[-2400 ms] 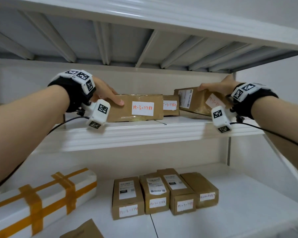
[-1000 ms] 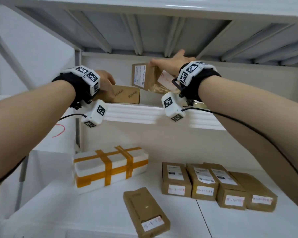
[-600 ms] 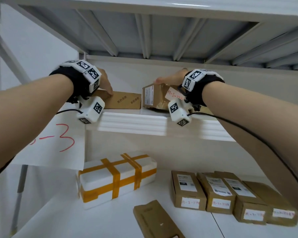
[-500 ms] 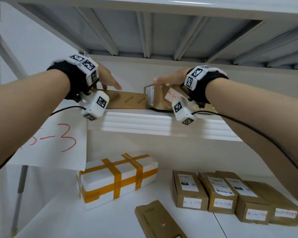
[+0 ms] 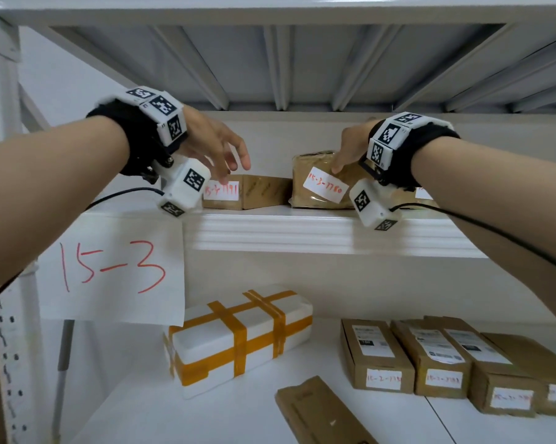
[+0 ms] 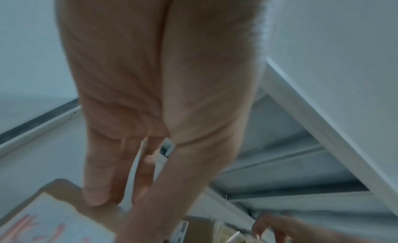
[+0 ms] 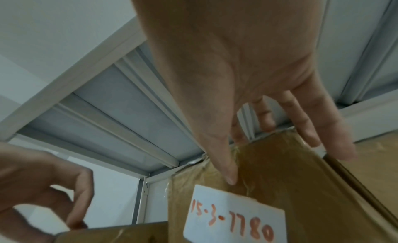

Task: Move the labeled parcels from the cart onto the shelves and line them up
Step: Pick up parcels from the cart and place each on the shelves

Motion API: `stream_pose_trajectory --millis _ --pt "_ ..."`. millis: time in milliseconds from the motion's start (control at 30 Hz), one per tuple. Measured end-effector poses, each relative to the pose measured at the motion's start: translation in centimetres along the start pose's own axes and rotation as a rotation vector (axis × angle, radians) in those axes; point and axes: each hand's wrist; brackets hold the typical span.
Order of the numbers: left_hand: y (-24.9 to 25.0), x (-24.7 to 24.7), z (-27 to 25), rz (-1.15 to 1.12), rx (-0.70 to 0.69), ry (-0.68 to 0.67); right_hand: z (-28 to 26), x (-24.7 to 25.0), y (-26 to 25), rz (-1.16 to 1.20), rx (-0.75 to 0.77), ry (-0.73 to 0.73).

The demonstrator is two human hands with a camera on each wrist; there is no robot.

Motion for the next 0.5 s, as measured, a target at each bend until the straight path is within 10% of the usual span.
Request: stream_pose_trajectory --millis 500 --pt "3.2 -1.0 4.5 0.194 0.025 -0.167 -0.7 -0.7 1.4 0.063 -0.043 -0.053"
Point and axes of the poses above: each hand's wrist, its own z-axis towards the middle knuckle, its own x-axis out of the back of the hand, y = z × x, and after that the axes turned 1 degree about z, right-handed
